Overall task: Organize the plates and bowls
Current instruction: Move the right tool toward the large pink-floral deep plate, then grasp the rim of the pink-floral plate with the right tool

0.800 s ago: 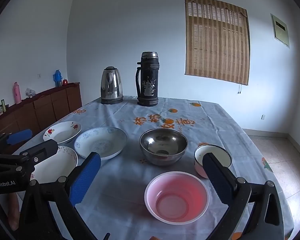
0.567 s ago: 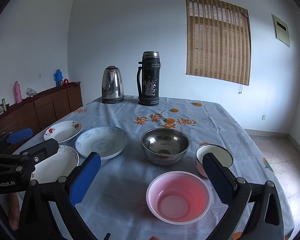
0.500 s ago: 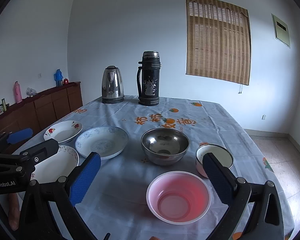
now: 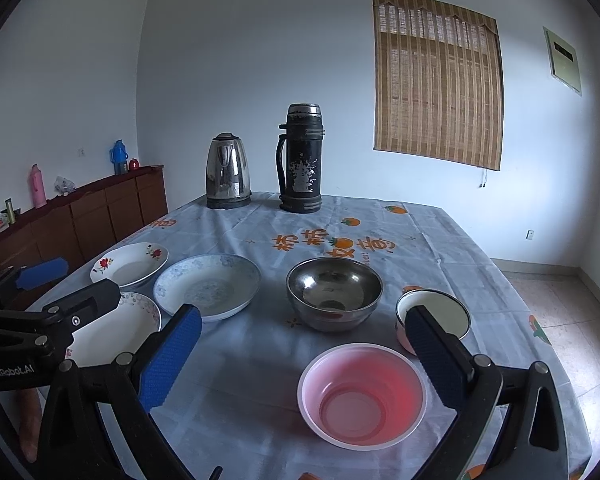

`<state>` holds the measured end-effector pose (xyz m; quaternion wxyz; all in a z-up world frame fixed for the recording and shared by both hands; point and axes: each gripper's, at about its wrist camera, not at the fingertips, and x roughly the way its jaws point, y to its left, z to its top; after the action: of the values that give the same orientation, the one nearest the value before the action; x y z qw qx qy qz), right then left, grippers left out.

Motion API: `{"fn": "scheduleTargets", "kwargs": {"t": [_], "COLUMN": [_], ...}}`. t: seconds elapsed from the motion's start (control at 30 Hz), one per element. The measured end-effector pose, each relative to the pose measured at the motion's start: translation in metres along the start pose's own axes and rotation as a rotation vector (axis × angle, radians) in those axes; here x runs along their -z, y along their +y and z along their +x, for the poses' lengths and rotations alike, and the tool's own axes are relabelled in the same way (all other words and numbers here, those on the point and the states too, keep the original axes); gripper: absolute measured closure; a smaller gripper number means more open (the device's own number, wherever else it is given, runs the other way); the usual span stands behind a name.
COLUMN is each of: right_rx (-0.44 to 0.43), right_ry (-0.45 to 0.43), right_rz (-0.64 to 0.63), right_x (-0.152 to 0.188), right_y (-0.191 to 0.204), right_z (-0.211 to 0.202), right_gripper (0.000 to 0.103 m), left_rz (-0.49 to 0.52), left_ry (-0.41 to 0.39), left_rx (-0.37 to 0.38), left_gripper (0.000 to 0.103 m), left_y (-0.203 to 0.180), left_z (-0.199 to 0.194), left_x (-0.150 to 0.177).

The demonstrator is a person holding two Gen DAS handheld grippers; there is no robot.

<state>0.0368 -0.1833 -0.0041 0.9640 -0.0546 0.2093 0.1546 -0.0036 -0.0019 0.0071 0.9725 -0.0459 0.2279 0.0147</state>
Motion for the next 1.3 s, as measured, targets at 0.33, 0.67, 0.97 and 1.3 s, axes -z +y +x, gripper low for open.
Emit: {"fn": "scheduleTargets", "kwargs": {"t": [0.33, 0.67, 0.97, 1.3], "right_rx": [-0.09, -0.146, -0.23, -0.335], "right_ry": [0.021, 0.053, 0.11, 0.213], "right_rz": [0.047, 0.056, 0.0, -0.085], "right_x": [0.001, 0.003, 0.002, 0.014], "right_y": [0.0, 0.012, 0.053, 0.114], "right_z": [0.008, 0.03, 0.061, 0.104], "right_gripper": [0.001, 0.001, 0.002, 0.021], "left_rz": [-0.037, -0.064, -0.109, -0.175], "left_ry": [0.034, 0.121, 0.112, 0.22], "left_rx": [-0.012, -0.027, -0.13, -0.24], "left_gripper": [0.0, 0.0, 0.002, 0.015], "left_y": [0.017, 0.037, 0.086, 0.151], "left_z": [0.016, 0.03, 0.041, 0.052], "left_x": [0.007, 0.016, 0.033, 0.054]}}
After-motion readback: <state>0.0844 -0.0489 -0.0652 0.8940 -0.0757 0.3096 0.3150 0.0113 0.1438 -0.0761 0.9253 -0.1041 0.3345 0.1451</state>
